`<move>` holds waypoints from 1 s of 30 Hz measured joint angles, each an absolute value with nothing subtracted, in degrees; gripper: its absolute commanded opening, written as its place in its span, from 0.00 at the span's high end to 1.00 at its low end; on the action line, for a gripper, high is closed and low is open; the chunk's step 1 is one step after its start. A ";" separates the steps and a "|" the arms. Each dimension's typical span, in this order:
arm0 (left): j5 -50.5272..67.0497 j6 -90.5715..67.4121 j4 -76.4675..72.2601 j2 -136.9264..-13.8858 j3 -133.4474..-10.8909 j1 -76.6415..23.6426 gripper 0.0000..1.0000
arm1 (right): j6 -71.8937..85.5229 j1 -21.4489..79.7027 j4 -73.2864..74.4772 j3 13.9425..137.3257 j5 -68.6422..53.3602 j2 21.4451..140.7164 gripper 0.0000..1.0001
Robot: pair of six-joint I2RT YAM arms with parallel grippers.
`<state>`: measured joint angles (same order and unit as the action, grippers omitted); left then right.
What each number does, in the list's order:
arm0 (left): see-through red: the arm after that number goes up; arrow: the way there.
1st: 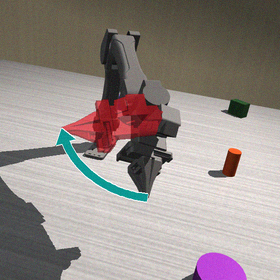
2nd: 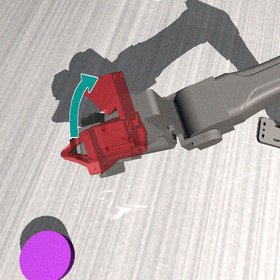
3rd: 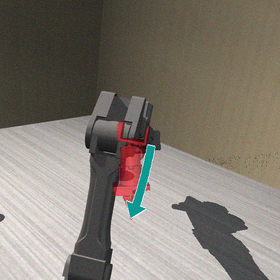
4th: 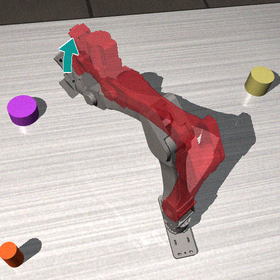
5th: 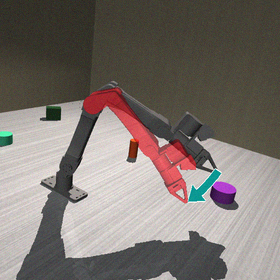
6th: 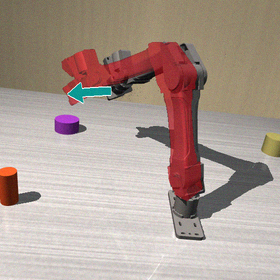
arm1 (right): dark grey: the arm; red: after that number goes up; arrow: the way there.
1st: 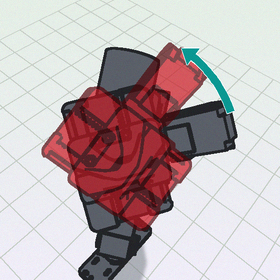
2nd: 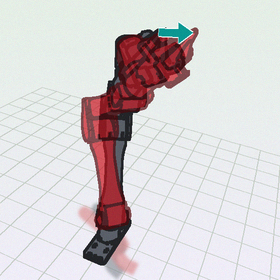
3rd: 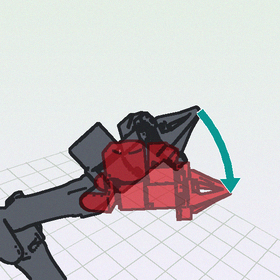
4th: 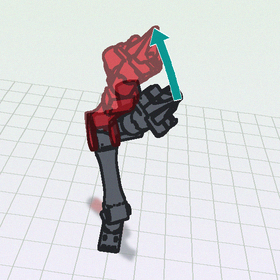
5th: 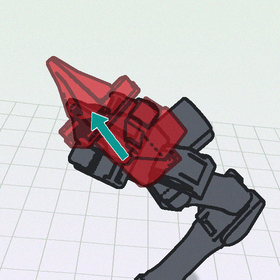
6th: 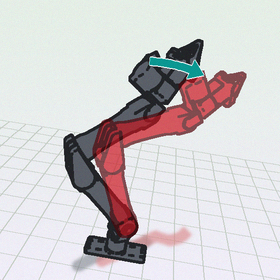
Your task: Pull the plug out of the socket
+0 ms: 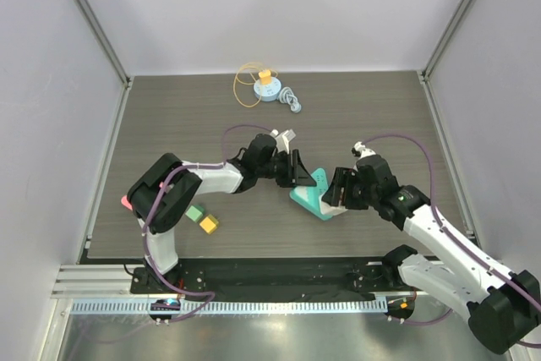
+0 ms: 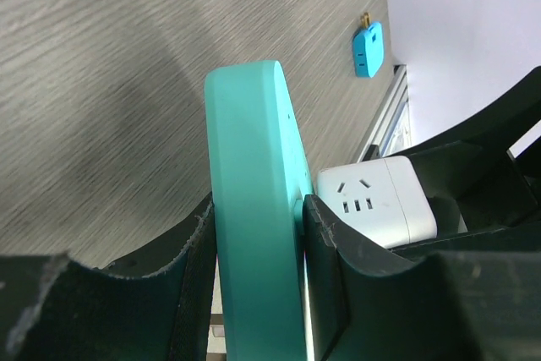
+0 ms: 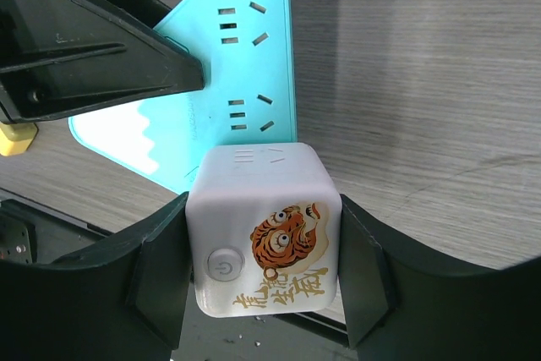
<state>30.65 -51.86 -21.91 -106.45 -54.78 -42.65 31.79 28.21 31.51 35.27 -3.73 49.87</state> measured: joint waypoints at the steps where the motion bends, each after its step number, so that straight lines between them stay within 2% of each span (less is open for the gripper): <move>1: 30.61 -51.83 -21.80 -106.45 -54.78 -42.76 1.00 | 31.79 28.05 31.55 35.07 -4.05 49.84 0.99; 4: 29.95 -51.86 -21.06 -106.45 -54.74 -43.00 1.00 | 31.88 29.12 31.77 35.14 -2.87 50.72 0.99; 9: 28.25 -51.77 -18.41 -106.28 -54.61 -43.51 1.00 | 33.21 39.27 33.32 36.56 9.13 53.12 0.99; 14: 25.56 -52.12 -16.84 -105.82 -55.05 -44.18 1.00 | 35.11 44.66 35.20 38.48 17.19 55.33 0.99; 25: 23.11 -52.71 -15.33 -105.43 -57.76 -45.04 1.00 | 35.94 44.64 35.92 39.27 20.67 51.13 0.99; 30: 20.91 -52.25 -15.94 -104.42 -57.45 -45.67 1.00 | 35.16 37.50 35.66 39.27 12.82 50.35 0.99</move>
